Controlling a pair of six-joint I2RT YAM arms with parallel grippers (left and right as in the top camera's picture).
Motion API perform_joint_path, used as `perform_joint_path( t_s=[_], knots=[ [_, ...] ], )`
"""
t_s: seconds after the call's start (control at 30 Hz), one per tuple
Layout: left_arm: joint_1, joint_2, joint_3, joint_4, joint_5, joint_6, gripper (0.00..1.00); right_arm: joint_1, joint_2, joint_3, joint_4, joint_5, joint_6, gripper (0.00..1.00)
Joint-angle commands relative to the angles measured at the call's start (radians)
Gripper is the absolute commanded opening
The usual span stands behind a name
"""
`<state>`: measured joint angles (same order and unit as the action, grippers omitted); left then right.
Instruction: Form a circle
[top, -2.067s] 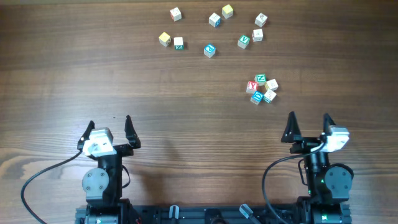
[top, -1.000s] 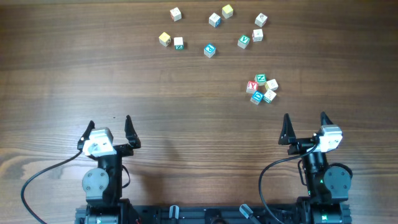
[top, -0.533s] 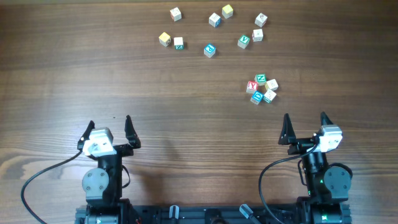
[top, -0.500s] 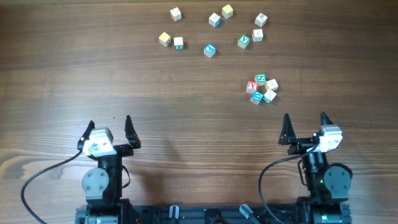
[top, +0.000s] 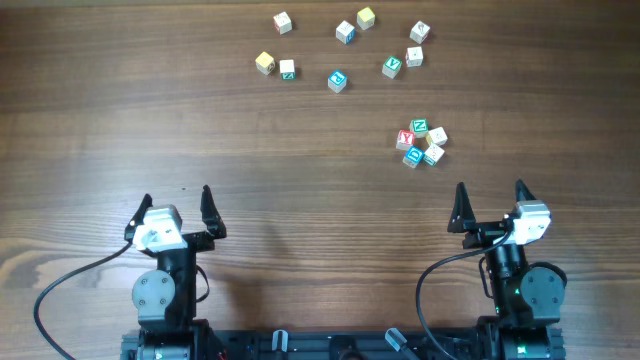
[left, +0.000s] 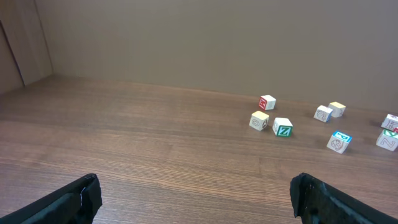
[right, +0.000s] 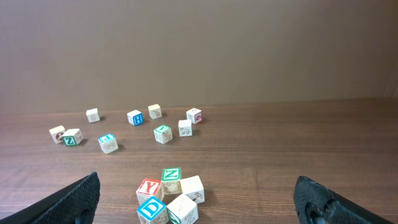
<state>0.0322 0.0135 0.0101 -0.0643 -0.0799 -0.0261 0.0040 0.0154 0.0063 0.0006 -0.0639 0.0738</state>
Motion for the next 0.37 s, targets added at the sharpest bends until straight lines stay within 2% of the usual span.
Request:
perform_joint_path(
  t_s=[0.0,0.33],
  knots=[
    [0.006,-0.011,-0.005,-0.003,0.008,0.021,1.0,0.004,-0.011,-0.001,0.002,-0.005,0.006,1.0],
    [0.006,-0.011,-0.005,-0.003,0.008,0.021,1.0,0.004,-0.011,-0.001,0.002,-0.005,0.006,1.0]
  ],
)
